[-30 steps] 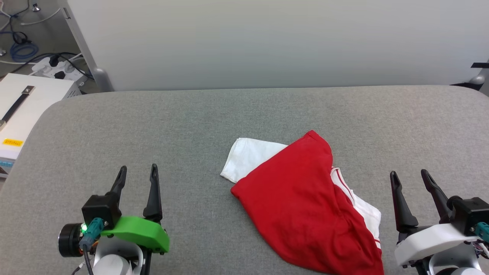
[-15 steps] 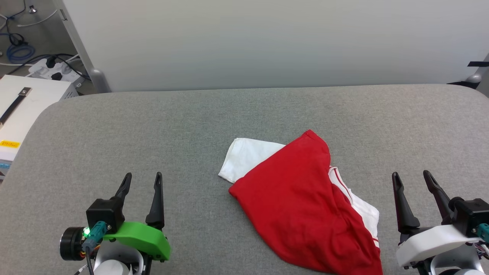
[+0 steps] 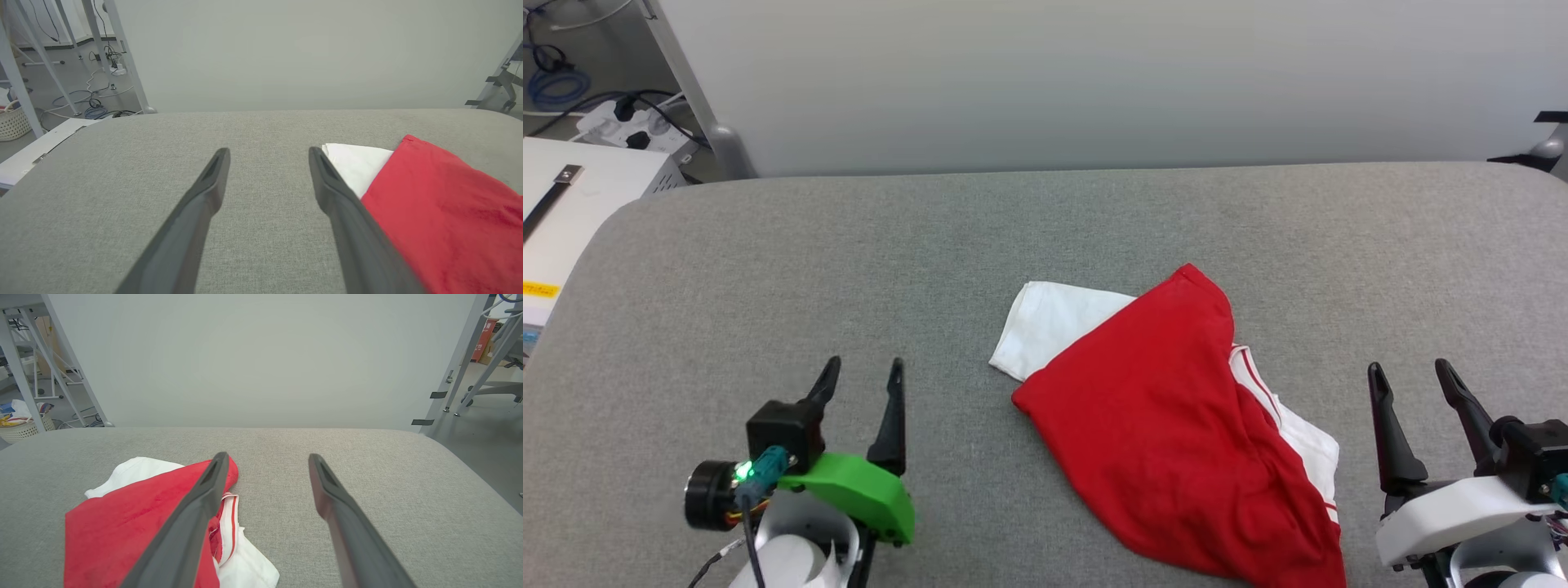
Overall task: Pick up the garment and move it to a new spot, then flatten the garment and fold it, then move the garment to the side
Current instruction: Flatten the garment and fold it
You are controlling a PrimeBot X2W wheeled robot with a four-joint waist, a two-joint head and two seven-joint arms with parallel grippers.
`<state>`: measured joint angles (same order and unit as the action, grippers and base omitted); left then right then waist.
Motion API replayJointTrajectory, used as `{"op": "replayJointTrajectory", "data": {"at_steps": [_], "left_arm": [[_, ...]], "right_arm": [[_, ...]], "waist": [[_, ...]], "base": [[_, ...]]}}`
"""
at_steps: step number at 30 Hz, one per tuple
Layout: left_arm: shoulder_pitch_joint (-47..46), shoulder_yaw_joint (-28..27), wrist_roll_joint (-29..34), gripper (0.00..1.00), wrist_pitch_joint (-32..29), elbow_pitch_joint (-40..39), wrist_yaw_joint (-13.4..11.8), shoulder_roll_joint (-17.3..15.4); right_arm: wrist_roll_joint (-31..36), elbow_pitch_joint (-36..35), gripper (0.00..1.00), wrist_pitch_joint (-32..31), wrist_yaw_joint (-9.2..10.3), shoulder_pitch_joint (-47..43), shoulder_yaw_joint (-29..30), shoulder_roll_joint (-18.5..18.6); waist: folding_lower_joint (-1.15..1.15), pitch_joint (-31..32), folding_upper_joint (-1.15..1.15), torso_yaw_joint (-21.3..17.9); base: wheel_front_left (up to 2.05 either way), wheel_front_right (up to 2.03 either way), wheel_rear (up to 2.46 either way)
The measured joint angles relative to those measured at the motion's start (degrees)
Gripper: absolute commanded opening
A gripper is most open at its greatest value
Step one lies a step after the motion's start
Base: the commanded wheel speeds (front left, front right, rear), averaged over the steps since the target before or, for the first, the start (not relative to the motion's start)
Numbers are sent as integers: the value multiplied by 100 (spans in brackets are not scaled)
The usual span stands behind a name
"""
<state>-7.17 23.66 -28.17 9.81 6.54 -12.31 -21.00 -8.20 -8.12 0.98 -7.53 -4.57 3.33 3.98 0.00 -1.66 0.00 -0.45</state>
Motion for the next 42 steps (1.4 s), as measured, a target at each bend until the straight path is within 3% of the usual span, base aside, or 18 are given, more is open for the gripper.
{"op": "replayJointTrajectory", "data": {"at_steps": [7, 18, 28, 29, 30, 31, 38, 42], "left_arm": [[-876, 566, 46, 100, -791, 203, 435, 277], [-2443, 1243, -330, 100, -2491, 1481, 1517, 709], [-3136, 1742, -631, 98, -3356, 2586, 1898, 797], [-3184, 1786, -650, 43, -3356, 2614, 1913, 798], [-3239, 1845, -665, 28, -3354, 2630, 1916, 797], [-3287, 1902, -678, 0, -3332, 2632, 1919, 802], [-3391, 2231, -758, 0, -2981, 2670, 1948, 798], [-3474, 2187, -708, 0, -2458, 2611, 1956, 728]], "right_arm": [[-9, -43, 100, -9, 0, 133, -15, 43], [-160, 57, 100, 60, 0, 544, -152, 196], [-287, 345, 100, 264, 0, 770, -318, 196], [-293, 364, 100, 280, 0, 775, -318, 192], [-309, 381, 100, 283, 0, 779, -311, 188], [-319, 404, 100, 293, 0, 781, -303, 187], [-327, 503, 100, 332, 0, 798, -281, 180], [-334, 511, 100, 332, 0, 798, -221, 180]], "waist": [[0, -303, 0, -22], [0, -1000, 0, -197], [1, -1398, 0, -587], [1, -1414, 0, -623], [1, -1432, 0, -662], [1, -1449, 0, -695], [1, -1414, 0, -764], [1, -1326, 0, -721]], "base": [[0, 0, 0], [0, 0, 0], [0, 0, 0], [0, 0, 0], [0, 0, 0], [0, 0, 0], [0, 0, 0], [0, 0, 0]]}}
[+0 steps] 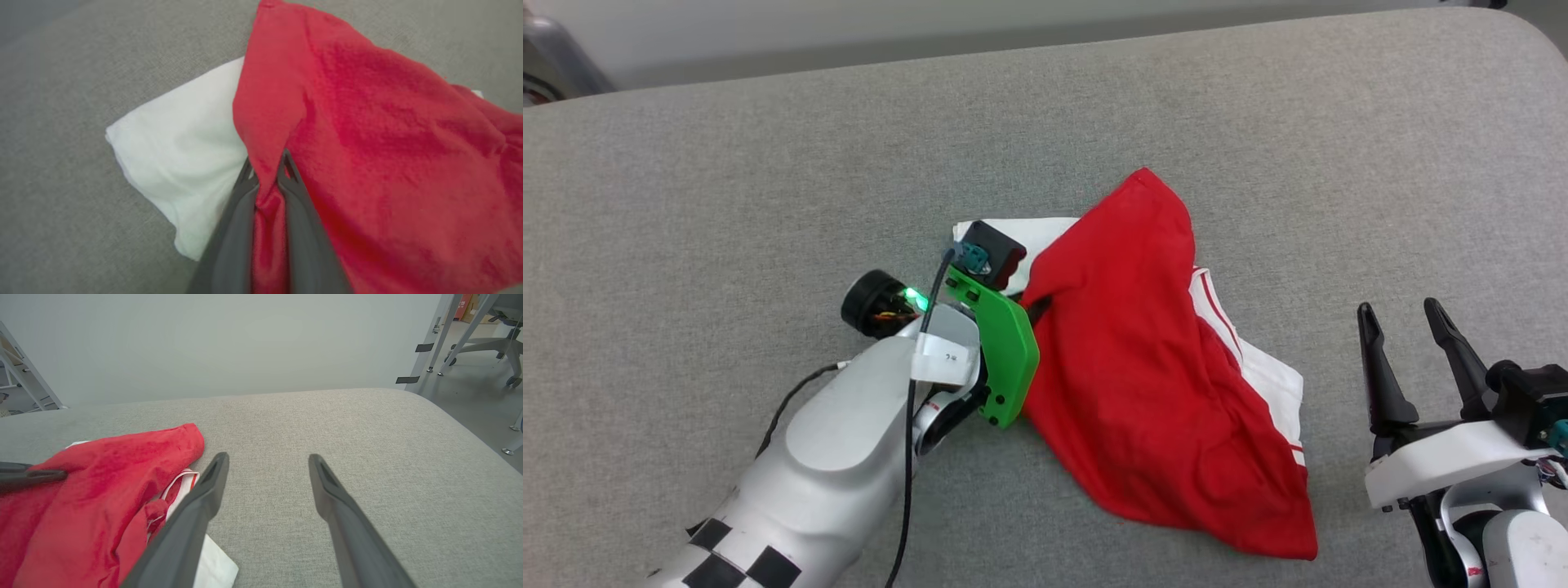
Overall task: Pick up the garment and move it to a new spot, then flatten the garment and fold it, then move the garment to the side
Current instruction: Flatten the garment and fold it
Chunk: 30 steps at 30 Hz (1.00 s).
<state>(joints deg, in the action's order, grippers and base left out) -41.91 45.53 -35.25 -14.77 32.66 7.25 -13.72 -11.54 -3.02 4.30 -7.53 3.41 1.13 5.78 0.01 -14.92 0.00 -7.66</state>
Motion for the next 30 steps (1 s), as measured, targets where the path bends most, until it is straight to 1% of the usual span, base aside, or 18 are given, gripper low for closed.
{"op": "replayJointTrajectory", "data": {"at_steps": [2, 5, 6, 8, 14, 19, 24, 26, 30], "left_arm": [[-44, -66, 62, 0, 238, -105, -57, -76], [-36, -210, 126, 0, 610, -366, -253, -245], [37, -328, 140, 0, 826, -588, -419, -382], [296, -468, 141, 0, 1032, -900, -645, -568], [1753, -697, 29, 0, 1288, -1874, -1360, -1025], [3108, -781, -368, 0, 1328, -2463, -1870, -1145], [4007, -783, -680, 0, 1408, -2630, -2119, -1110], [4266, -740, -767, 0, 1424, -2594, -2169, -1060], [4574, -659, -976, 0, 1444, -2457, -2156, -881]], "right_arm": [[-3, 3, 100, 0, 0, -2, 35, -4], [-13, 3, 100, -1, 0, -7, 77, -19], [-20, -3, 100, -1, 0, -19, 99, -32], [-25, -10, 100, -1, 0, -69, 143, -44], [-9, -60, 100, -46, 0, -280, 281, -114], [30, -160, 100, -138, 0, -394, 348, -170], [75, -216, 100, -213, 0, -459, 399, -183], [81, -241, 100, -240, 0, -483, 405, -190], [133, -281, 100, -264, 0, -576, 410, -199]], "waist": [[0, 49, 0, 34], [0, 130, 0, 100], [0, 191, 0, 140], [0, 265, 0, 184], [-1, 444, 0, 355], [-1, 578, 0, 531], [-1, 719, 0, 674], [-1, 793, 0, 710], [-1, 928, 0, 740]], "base": [[0, 0, 0], [0, 0, 0], [0, 0, 0], [0, 0, 0], [0, 0, 0], [0, 0, 0], [0, 0, 0], [0, 0, 0], [0, 0, 0]]}}
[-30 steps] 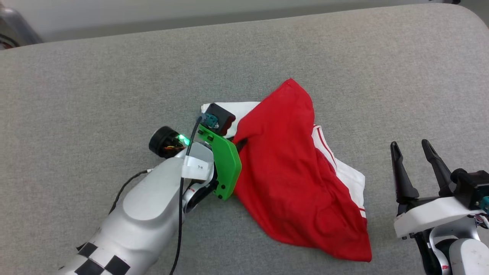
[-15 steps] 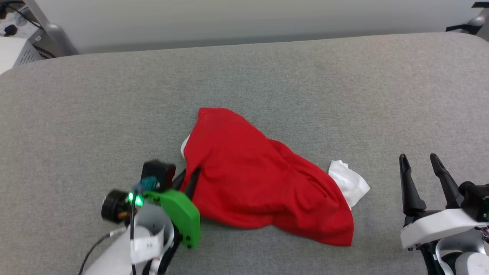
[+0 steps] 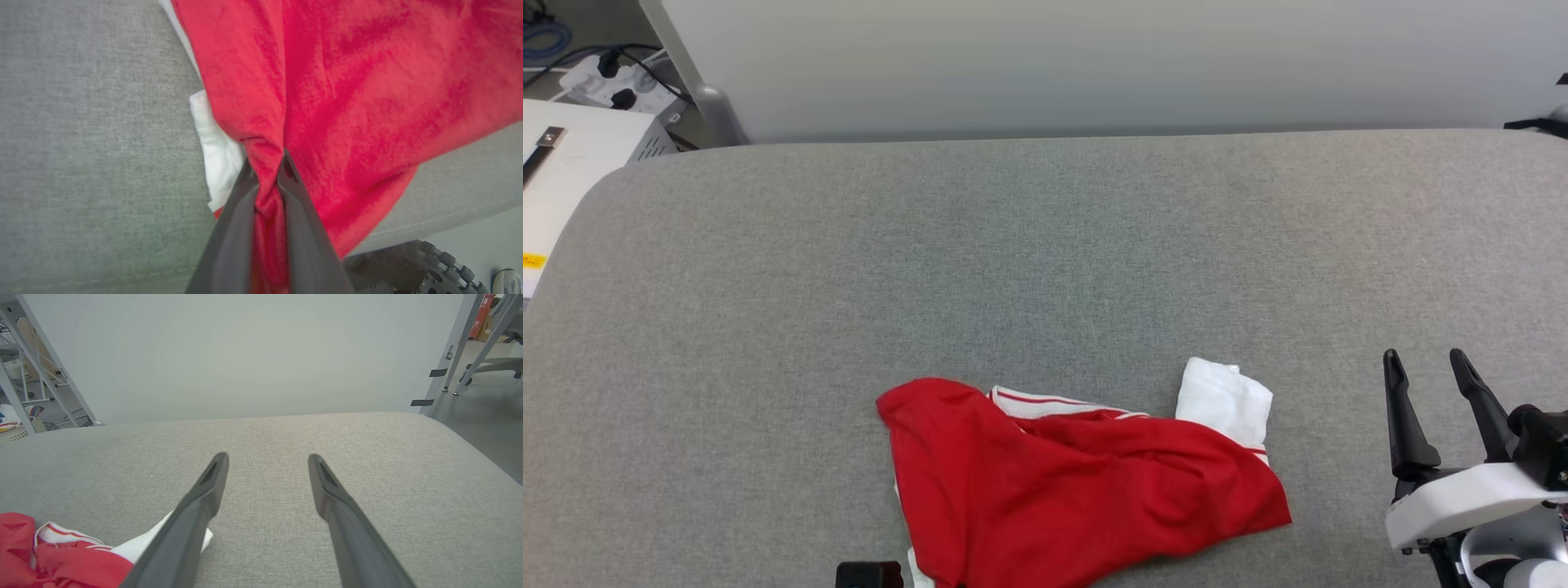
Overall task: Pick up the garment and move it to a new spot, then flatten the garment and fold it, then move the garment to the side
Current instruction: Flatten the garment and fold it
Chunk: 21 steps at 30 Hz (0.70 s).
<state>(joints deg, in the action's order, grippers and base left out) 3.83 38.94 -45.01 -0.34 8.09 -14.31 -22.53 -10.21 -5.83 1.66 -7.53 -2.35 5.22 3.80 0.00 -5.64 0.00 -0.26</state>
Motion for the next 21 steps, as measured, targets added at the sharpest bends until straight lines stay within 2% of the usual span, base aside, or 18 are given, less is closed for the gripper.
{"op": "replayJointTrajectory", "data": {"at_steps": [1, 2, 3, 4, 7, 13, 21], "left_arm": [[23, 14, -5, 0, 36, 47, 4, 36], [21, 12, -14, 18, 63, 86, 18, 73], [15, 9, -12, 43, 121, 118, 18, 96], [7, 8, -3, 100, 175, 137, 18, 110], [-36, -23, 103, 100, 434, 152, 10, 120], [-315, -320, 526, 100, 1177, -105, -167, 23], [-647, -753, 959, 100, 1450, -636, -316, -42]], "right_arm": [[4, -16, 100, -1, 0, -16, 4, -3], [5, -34, 100, -15, 0, -26, 8, -5], [10, -54, 100, -27, 0, -41, 10, -7], [21, -66, 100, -45, 0, -57, 11, -9], [48, -98, 100, -74, 0, -113, 15, -23], [46, -99, 100, -191, 0, -168, 131, -37], [-187, 323, 100, -628, 0, -198, 301, 80]], "waist": [[0, 36, 0, 1], [0, 72, 0, 2], [0, 104, 0, 2], [0, 129, 0, 3], [0, 206, 0, 1], [0, 297, 0, -42], [0, 237, 0, -38]], "base": [[0, 0, 0], [0, 0, 0], [0, 0, 0], [0, 0, 0], [0, 0, 0], [0, 0, 0], [0, 0, 0]]}}
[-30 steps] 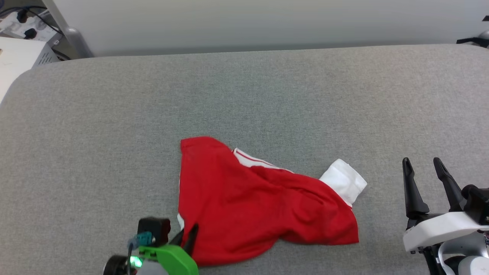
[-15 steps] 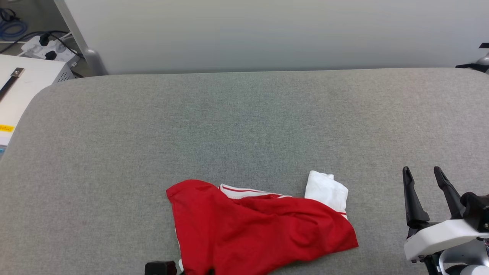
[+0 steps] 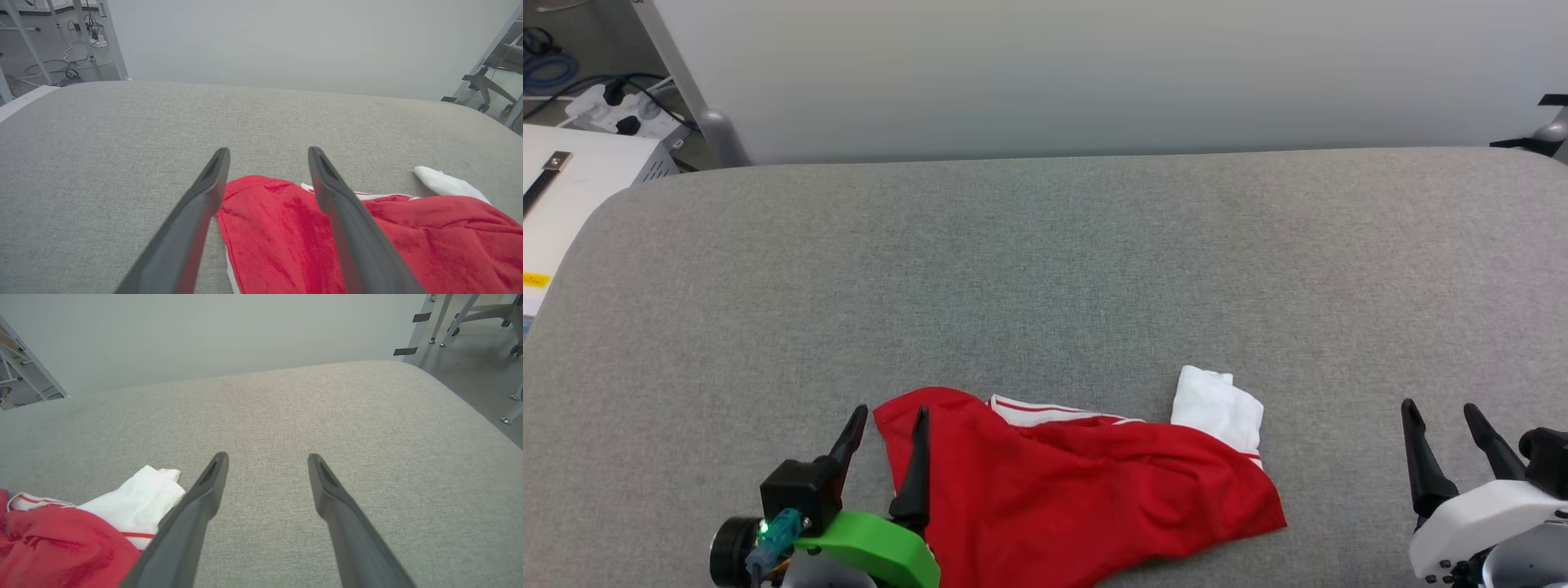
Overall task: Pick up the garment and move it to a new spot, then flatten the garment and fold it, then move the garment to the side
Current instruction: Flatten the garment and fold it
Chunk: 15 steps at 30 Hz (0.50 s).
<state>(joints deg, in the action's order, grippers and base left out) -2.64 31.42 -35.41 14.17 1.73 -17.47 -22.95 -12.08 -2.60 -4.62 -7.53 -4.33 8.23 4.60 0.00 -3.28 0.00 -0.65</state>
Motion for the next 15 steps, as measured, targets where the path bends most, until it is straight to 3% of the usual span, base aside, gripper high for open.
{"op": "replayJointTrajectory", "data": {"at_steps": [7, 15], "left_arm": [[-364, -149, 396, 100, 46, -261, -23, 55], [-599, -309, 649, 100, 49, -311, 65, 325]], "right_arm": [[-646, 667, 100, -896, 0, 388, -270, 564], [-1510, 1014, 100, -2173, 0, 1340, -1455, 1534]], "waist": [[0, -200, 0, 169], [0, -485, 0, 519]], "base": [[0, 0, 0], [0, 0, 0]]}}
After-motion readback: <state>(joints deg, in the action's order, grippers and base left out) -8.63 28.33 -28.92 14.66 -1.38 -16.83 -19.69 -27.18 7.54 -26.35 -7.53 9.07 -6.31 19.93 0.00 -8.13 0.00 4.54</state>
